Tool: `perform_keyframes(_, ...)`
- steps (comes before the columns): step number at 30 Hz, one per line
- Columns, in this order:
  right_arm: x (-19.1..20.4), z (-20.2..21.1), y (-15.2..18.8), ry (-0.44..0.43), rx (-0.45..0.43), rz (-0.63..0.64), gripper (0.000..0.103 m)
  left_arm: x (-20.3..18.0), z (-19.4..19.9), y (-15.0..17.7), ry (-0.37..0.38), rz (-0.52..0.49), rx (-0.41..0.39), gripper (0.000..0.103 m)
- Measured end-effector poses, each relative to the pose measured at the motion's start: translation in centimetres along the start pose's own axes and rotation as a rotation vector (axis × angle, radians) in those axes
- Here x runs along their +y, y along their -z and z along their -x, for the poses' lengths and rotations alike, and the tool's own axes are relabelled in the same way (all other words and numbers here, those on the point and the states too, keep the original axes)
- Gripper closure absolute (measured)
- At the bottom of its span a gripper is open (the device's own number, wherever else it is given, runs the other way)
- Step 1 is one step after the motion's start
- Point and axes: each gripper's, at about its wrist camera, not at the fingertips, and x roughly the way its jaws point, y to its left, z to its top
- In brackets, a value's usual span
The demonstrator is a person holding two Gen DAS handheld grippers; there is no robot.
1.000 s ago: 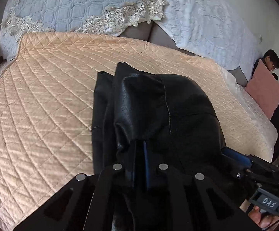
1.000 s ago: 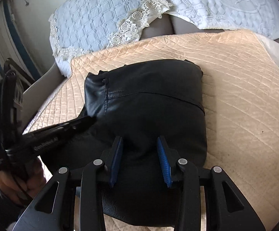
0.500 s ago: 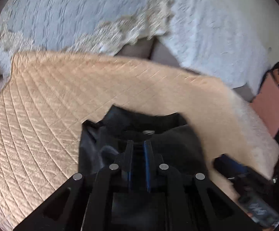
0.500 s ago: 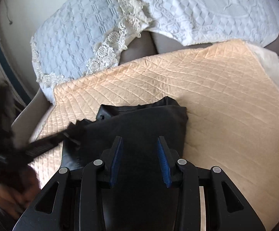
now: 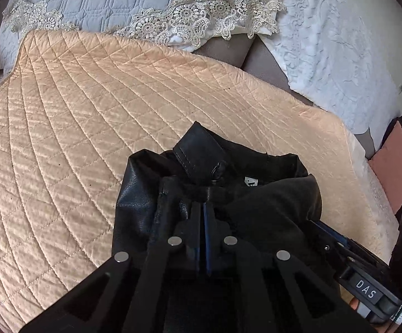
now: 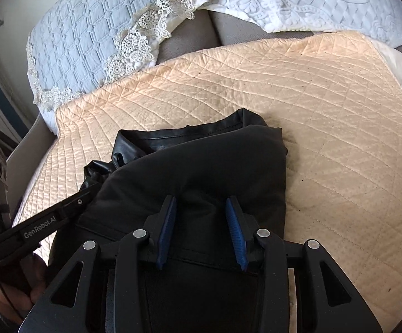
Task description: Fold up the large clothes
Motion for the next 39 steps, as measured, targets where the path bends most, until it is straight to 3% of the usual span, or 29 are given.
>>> perform_keyframes(4,0.4,2.6,0.1,0.017,-0.004,0.028,0.064,-0.2,1.6,-0.5,0.017,-0.002,0.018,0.099)
perform_keyframes(6,1.0,4.8,1.1,-0.012,-0.027,0.042,0.064,-0.6,4.4,-0.2,0.03,-0.036,-0.019,0.098)
perform_keyframes(9,2.0,7.7,3.4,-0.041,-0.05,0.068,0.064,-0.9,8.7,2.0,0.046,-0.111,-0.073,0.092)
perform_keyframes(12,2.9,9.6,5.8,-0.071,-0.045,0.076,0.064,-0.2,11.0,5.6,0.069,-0.145,-0.06,0.091)
perform_keyframes(17,3.6,8.4,9.0,-0.055,0.008,0.115,0.064,1.5,10.5,10.2,0.022,-0.157,-0.026,0.09)
perform_keyframes(25,3.8,9.7,8.5,-0.022,0.007,0.11,0.064,1.0,11.0,9.7,-0.012,-0.145,-0.016,0.091)
perform_keyframes(32,5.1,12.0,9.4,-0.047,-0.013,0.156,0.064,0.5,13.3,10.1,-0.064,-0.15,-0.007,0.089)
perform_keyframes(39,5.4,10.7,10.2,-0.04,0.031,0.178,0.064,0.7,12.7,10.8,-0.093,-0.171,0.013,0.085)
